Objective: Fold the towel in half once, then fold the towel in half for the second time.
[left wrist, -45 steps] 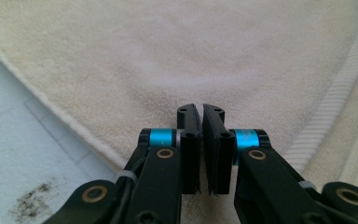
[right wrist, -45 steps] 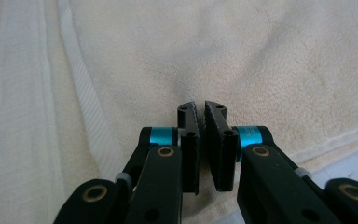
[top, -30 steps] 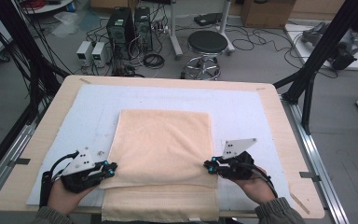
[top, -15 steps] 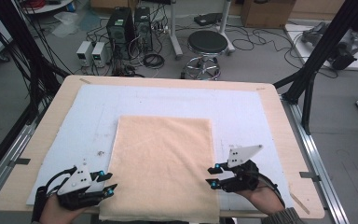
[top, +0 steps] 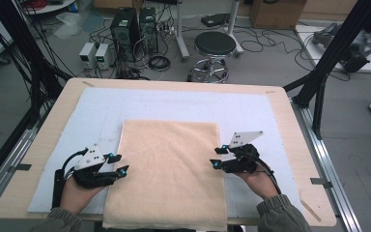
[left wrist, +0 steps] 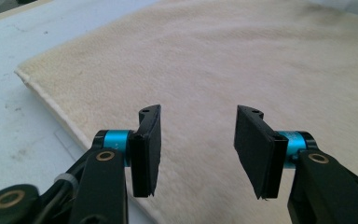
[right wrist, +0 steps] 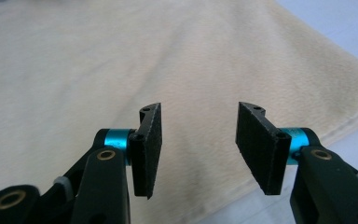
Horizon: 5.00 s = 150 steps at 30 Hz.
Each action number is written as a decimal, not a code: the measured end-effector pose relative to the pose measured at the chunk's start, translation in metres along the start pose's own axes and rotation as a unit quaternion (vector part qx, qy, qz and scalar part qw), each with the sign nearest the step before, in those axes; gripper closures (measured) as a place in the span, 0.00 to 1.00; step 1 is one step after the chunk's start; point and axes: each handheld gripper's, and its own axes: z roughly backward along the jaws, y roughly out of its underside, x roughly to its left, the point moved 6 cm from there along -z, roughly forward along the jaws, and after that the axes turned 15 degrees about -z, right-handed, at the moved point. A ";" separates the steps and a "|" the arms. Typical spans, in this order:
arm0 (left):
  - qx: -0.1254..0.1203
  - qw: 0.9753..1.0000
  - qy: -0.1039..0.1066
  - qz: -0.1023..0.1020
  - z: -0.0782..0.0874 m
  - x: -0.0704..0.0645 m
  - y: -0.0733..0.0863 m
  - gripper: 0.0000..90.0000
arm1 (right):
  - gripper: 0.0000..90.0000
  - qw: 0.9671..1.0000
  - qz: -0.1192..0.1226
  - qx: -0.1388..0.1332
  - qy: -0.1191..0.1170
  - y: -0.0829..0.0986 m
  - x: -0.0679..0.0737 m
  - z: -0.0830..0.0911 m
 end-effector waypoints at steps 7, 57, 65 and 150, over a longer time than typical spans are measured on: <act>0.020 1.000 0.013 0.014 -0.024 0.011 0.007 0.56 | 0.58 0.999 -0.012 0.033 0.002 0.004 -0.015 -0.026; 0.038 0.998 0.055 -0.013 -0.009 -0.022 0.026 0.72 | 0.69 0.997 0.020 0.049 -0.054 0.038 0.026 -0.018; 0.021 0.999 0.025 -0.004 -0.009 -0.008 0.020 0.63 | 0.55 1.000 -0.012 0.014 -0.022 0.025 0.008 -0.010; 0.028 0.989 -0.087 0.113 -0.073 0.124 -0.006 0.43 | 0.31 0.990 -0.092 -0.010 0.106 -0.051 -0.099 -0.049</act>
